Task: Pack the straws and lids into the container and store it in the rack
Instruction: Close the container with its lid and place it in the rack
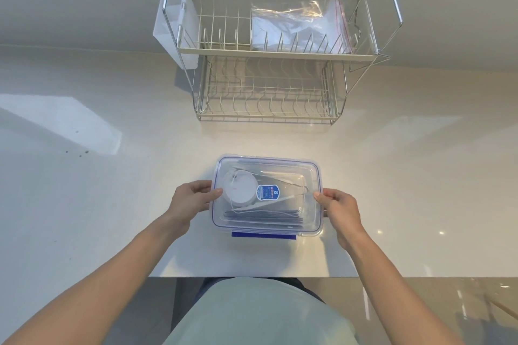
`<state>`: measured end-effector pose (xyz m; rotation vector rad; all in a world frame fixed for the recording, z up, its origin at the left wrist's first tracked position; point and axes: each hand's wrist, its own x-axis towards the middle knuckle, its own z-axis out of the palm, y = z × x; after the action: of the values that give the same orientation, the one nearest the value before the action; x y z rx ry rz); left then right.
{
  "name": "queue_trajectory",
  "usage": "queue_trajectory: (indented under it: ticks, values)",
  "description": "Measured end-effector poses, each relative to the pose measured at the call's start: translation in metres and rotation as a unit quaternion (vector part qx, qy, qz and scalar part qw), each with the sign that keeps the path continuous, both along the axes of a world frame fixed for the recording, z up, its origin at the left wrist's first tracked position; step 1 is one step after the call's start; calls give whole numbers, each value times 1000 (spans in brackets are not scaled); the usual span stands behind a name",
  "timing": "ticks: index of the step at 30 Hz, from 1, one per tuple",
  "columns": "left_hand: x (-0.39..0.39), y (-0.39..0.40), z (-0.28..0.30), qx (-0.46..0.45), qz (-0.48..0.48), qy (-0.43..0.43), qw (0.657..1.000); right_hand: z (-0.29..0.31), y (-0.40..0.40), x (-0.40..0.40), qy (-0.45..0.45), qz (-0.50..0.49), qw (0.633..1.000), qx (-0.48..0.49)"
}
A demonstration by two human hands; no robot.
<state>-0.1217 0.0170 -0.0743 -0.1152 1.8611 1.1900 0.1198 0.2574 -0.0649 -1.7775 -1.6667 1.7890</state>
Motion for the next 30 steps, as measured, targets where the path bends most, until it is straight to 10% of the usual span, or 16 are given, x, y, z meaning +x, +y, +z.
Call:
queue_trajectory:
  ticks: [9, 17, 30]
  values:
    - [-44, 41, 20, -61, -184, 67, 979, 21, 12, -28, -19, -35, 999, 9]
    - [-52, 115, 15, -100, -313, 130, 935, 8, -76, -1, 132, -154, 944, -260]
    - [-72, 165, 22, -28, -462, 155, 873, 17, -92, -6, 147, -256, 904, -310]
